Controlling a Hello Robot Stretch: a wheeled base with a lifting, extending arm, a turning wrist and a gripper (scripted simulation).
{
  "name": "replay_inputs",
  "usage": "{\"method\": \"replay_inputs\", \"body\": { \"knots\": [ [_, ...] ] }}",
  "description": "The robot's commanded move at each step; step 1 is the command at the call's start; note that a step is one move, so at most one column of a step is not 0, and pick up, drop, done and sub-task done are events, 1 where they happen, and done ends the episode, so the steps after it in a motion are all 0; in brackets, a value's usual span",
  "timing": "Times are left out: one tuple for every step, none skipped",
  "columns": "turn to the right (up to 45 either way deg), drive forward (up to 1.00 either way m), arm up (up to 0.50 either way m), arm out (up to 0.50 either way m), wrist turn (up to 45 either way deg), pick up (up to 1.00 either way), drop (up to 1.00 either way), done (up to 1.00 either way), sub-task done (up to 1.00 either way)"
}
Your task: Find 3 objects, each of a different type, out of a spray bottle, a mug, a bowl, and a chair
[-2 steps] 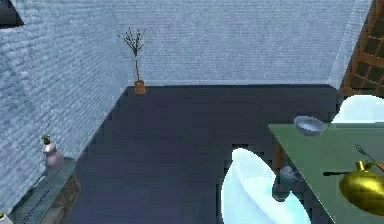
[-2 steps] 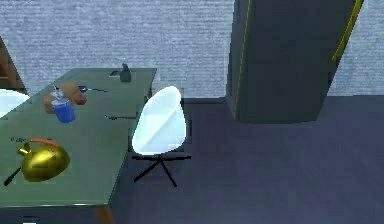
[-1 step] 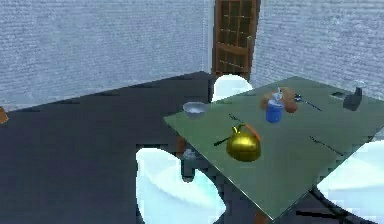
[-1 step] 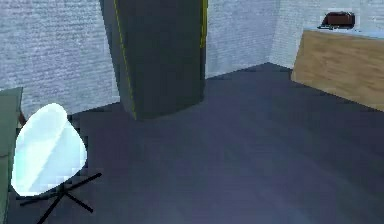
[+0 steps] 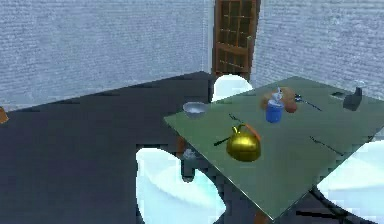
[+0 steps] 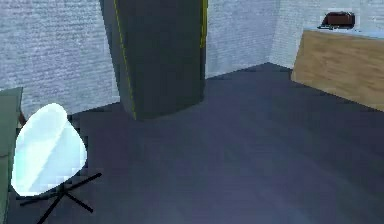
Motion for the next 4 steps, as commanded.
{"method": "replay_inputs", "body": {
  "knots": [
    [45.0,0.00,0.00,0.00,0.0,0.00,0.00,0.00,0.00],
    [45.0,0.00,0.00,0.00,0.0,0.00,0.00,0.00,0.00],
    [12.0,0.00,0.00,0.00,0.0,0.00,0.00,0.00,0.00],
    [0.0,0.45,0.00,0.00,0.0,0.00,0.00,0.00,0.00]
  ]
}}
